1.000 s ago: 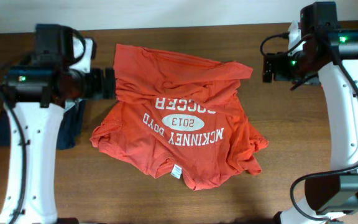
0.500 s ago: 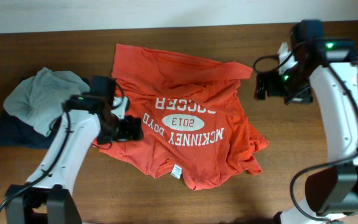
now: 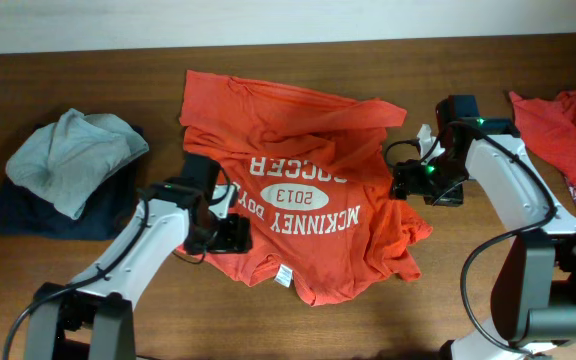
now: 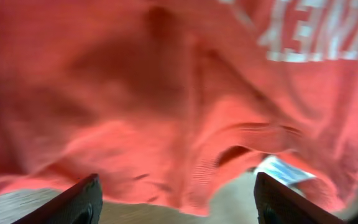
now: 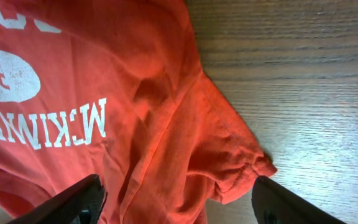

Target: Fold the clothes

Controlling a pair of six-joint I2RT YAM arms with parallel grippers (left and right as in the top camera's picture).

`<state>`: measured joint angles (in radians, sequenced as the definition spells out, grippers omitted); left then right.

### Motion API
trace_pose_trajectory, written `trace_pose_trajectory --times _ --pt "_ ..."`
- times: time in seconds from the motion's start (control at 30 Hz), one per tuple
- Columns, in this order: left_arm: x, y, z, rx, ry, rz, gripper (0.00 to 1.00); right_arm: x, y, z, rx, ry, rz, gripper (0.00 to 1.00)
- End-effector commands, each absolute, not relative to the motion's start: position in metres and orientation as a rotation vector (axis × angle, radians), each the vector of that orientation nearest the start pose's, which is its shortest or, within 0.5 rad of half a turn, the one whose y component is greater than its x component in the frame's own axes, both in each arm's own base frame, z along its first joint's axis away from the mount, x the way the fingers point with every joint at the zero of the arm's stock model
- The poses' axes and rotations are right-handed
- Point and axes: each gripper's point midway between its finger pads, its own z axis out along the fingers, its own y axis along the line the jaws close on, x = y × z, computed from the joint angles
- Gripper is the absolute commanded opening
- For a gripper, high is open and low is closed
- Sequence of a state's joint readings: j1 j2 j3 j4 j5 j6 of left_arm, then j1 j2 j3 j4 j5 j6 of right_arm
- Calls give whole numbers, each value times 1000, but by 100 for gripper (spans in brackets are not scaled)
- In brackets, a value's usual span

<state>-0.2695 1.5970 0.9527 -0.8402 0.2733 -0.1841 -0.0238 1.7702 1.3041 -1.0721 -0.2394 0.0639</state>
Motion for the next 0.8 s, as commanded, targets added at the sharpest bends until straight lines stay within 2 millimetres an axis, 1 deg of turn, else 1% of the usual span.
trace_pose_trajectory --times 0.0,0.07,0.1,0.17,0.2,0.23,0.27,0.3,0.33,0.37,0.5,0.6,0.63,0.77 --pt "247 -156 48 281 3058 -632 77 327 37 77 105 3078 407 82" --pt "243 -170 51 380 3038 -645 77 327 37 77 104 3076 407 82" --pt "240 -184 54 489 3004 -651 77 327 37 77 104 3075 406 83" --pt "236 -202 57 657 2938 -654 77 329 37 77 103 3068 405 83" --pt "232 -214 58 776 2887 -658 77 329 36 77 104 3066 406 83" --pt "229 -221 59 868 2848 -654 76 330 36 77 106 3065 405 83" --pt "225 -226 57 976 2804 -618 77 330 36 77 107 3064 405 83" --pt "223 -229 56 1047 2775 -568 77 330 36 77 106 3063 405 83" --pt "219 -232 53 1153 2727 -492 77 330 36 77 106 3062 404 83" --pt "212 -239 52 1301 2650 -429 76 331 36 77 104 3059 404 84" --pt "198 -255 51 1541 2492 -363 77 332 36 77 105 3057 404 84" --pt "190 -262 49 1656 2410 -297 76 332 36 77 104 3055 404 84" --pt "187 -266 45 1718 2365 -253 77 332 36 77 104 3055 404 84" --pt "179 -277 32 1809 2310 -243 77 332 36 77 104 3056 404 84"
